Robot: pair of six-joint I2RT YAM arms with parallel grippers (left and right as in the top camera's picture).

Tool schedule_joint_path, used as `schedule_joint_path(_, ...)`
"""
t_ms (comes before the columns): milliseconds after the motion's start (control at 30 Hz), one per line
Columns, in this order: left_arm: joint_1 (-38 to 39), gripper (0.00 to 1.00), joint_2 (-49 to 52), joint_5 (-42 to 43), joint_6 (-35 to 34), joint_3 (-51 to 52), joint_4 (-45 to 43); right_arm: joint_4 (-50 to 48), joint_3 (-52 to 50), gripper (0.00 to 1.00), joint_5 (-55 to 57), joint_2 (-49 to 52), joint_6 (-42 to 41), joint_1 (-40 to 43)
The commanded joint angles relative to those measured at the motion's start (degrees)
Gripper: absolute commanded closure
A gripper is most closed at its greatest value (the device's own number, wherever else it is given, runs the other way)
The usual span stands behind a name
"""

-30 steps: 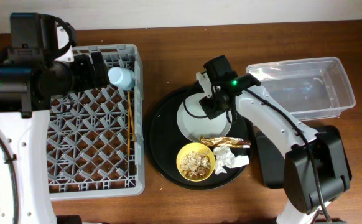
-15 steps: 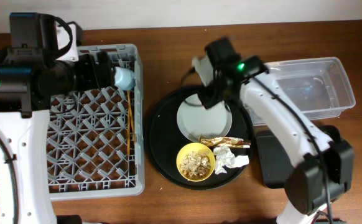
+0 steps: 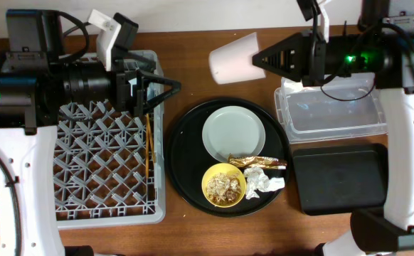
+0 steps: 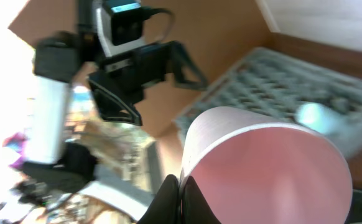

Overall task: Sort waste into correct bins and load items into the dishwasher rack
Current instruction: 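Lift the pink cup and hand it to the left gripper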

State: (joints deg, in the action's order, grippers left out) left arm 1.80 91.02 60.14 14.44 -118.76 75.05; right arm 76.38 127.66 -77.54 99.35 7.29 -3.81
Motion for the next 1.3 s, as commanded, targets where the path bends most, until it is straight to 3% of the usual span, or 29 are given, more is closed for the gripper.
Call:
schedule_joint_path(0, 0.0, 0.01, 0.1, 9.7, 2.4, -0.1, -0.9, -1.0, -0.3, 0.96, -11.4, 0.4, 0.9, -2.1)
schedule_joint_path(333, 7.0, 0.01, 0.1, 9.6, 2.4, -0.1, -1.3, -6.4, -0.3, 0.96, -11.0, 0.4, 0.9, -10.6)
schedule_joint_path(433, 8.2, 0.02, 0.1, 9.5, 2.4, -0.1, -1.3, -6.6, -0.3, 0.96, -9.9, 0.4, 0.9, -10.8)
schedule_joint_path(533, 8.2, 0.11, 0.1, 9.5, 2.4, -0.1, -1.3, -7.5, -0.3, 0.96, -9.2, 0.4, 0.9, -10.8)
schedule_joint_path(1000, 8.2, 0.11, 0.1, 7.3, 2.4, -0.1, 0.9, -9.8, -0.3, 0.96, -5.0, 0.4, 0.8, -10.7)
schedule_joint_path(1200, 8.0, 0.38, 0.1, 6.0, 2.4, -0.1, 0.8, -9.3, -0.3, 0.96, -3.4, 0.4, 0.8, -10.7)
schedule_joint_path(1267, 7.3, 0.4, 0.1, 6.1, 2.4, -0.1, 0.8, -9.3, -0.3, 0.96, -3.4, 0.4, 0.8, -10.7)
